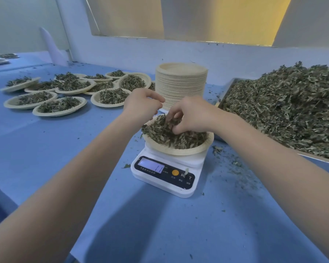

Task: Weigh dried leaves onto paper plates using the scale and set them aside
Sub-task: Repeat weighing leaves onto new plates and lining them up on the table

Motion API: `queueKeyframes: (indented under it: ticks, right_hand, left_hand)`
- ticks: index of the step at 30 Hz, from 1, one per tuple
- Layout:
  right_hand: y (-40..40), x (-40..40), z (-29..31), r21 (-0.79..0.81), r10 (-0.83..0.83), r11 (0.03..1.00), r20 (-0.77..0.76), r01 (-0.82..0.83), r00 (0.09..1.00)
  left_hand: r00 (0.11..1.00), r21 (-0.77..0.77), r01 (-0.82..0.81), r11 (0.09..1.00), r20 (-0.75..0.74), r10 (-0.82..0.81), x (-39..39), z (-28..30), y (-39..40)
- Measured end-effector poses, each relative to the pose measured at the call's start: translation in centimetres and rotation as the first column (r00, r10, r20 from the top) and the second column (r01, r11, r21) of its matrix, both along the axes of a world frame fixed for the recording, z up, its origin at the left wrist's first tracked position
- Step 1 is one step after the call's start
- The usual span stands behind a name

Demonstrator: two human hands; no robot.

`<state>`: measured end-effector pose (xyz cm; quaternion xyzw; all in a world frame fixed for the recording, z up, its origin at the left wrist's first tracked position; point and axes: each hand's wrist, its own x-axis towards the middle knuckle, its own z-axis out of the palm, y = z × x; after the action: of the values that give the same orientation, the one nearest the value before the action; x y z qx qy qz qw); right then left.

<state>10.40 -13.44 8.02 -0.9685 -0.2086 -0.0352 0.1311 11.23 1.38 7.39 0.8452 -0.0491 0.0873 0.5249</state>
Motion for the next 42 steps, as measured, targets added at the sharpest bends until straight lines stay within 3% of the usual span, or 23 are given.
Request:
queueKeyframes:
  ticks: [6,17,23,30,37,39,42]
  right_hand:
    - [-1.9,0.2,2.0,0.301,-0.102,0.951,0.079,0.073,0.992]
    - [-4.7,0.9,3.4,0.504,-0.175,0.859,0.119,0.092,0.977]
    - [-7.3,1.3,3.7,0.504,-0.210,0.856,0.133,0.116,0.969]
    - [-13.1,1.6,3.5,0.476,-0.363,0.844,0.164,0.249,0.917]
    - [-16.9,1.8,1.9,0.320,-0.421,0.875,0.132,0.364,0.897]
    - [-17.2,1.8,1.3,0.242,-0.442,0.881,0.116,0.406,0.889]
    - [-17.3,1.9,0.7,0.256,-0.482,0.859,0.110,0.444,0.869]
  left_hand:
    - [0.997,-0.069,0.059,0.996,0.062,-0.055,0.2,1.3,-1.8]
    - [0.987,-0.038,0.034,0.999,0.161,-0.028,1.7,3.9,-6.6]
    - [0.986,-0.024,0.086,0.996,0.149,-0.082,2.5,4.2,-9.2]
    - [0.968,0.001,0.214,0.977,0.137,-0.212,3.6,4.0,-15.6]
    - [0.941,0.070,0.330,0.941,0.050,-0.334,3.9,2.3,-19.1]
    - [0.942,0.078,0.328,0.941,0.041,-0.332,3.9,2.2,-19.0]
    - [0.954,0.062,0.295,0.954,0.037,-0.297,4.2,2.2,-17.7]
